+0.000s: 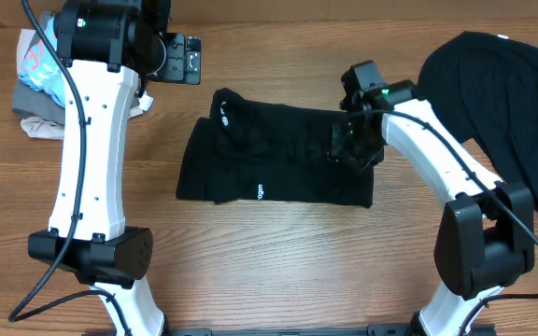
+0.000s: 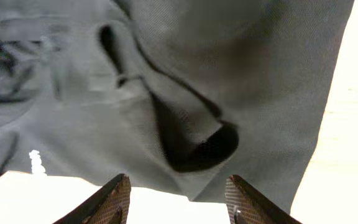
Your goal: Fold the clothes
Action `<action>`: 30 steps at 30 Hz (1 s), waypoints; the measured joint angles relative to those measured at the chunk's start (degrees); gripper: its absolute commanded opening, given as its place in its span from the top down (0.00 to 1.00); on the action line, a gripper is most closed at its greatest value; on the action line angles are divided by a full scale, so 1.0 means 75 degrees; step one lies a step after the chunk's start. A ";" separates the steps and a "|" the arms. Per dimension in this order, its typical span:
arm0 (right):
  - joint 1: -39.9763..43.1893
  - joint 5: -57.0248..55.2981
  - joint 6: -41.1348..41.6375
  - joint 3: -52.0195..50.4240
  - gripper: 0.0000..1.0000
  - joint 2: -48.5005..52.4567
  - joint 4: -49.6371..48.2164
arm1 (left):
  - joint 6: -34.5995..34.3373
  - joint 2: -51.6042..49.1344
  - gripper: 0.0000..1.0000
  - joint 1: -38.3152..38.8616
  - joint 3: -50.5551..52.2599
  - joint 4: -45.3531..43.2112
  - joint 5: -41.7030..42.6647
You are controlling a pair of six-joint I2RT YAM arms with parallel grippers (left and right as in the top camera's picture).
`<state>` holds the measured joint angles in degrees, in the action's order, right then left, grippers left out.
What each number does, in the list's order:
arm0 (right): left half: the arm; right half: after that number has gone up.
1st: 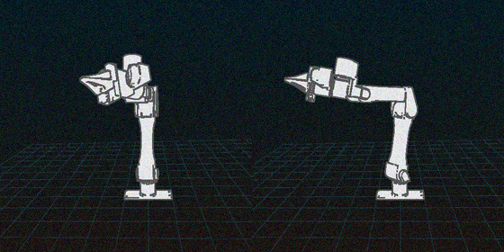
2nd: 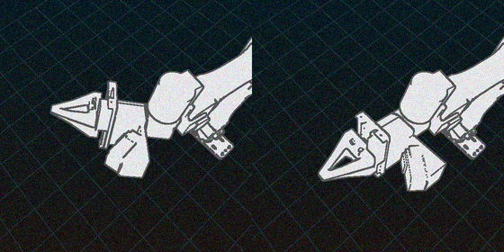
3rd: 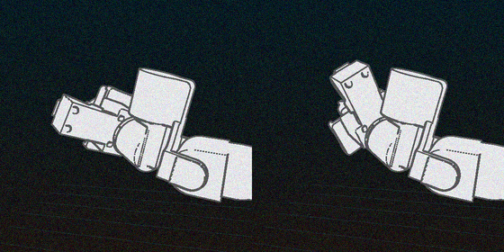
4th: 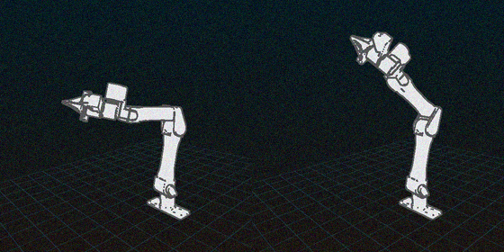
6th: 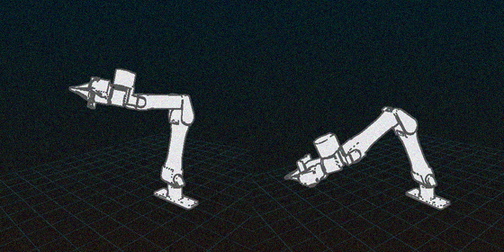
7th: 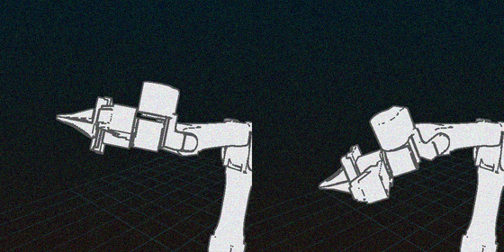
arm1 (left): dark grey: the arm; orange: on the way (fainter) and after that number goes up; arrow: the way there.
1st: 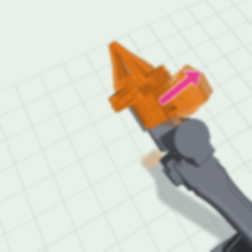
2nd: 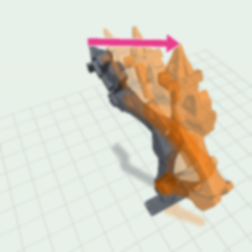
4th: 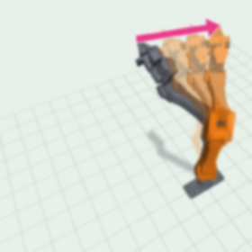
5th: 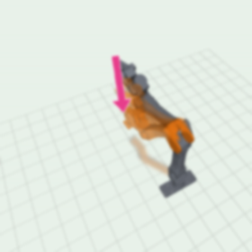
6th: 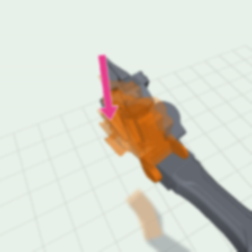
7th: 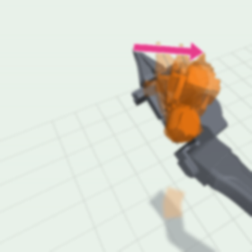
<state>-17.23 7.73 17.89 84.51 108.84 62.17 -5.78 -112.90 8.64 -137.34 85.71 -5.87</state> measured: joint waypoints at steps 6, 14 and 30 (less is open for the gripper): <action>0.0000 -0.0175 -0.0029 -0.1000 0.43 -0.0006 -0.1198 | 0.0000 0.0000 0.00 0.0000 0.0000 -0.0052 0.0003; -0.0015 -0.0006 -0.0329 -0.1311 0.96 -0.0006 -0.1463 | 0.0003 0.0000 0.00 0.0000 0.0000 -0.0064 0.0000; -0.1233 0.1585 -0.0382 -0.1192 0.77 -0.0006 -0.1425 | 0.0032 0.0000 0.00 -0.0032 0.0000 -0.0210 0.0000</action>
<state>-26.48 19.62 15.03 75.57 108.79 51.48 -5.54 -112.90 8.40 -137.34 84.14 -5.87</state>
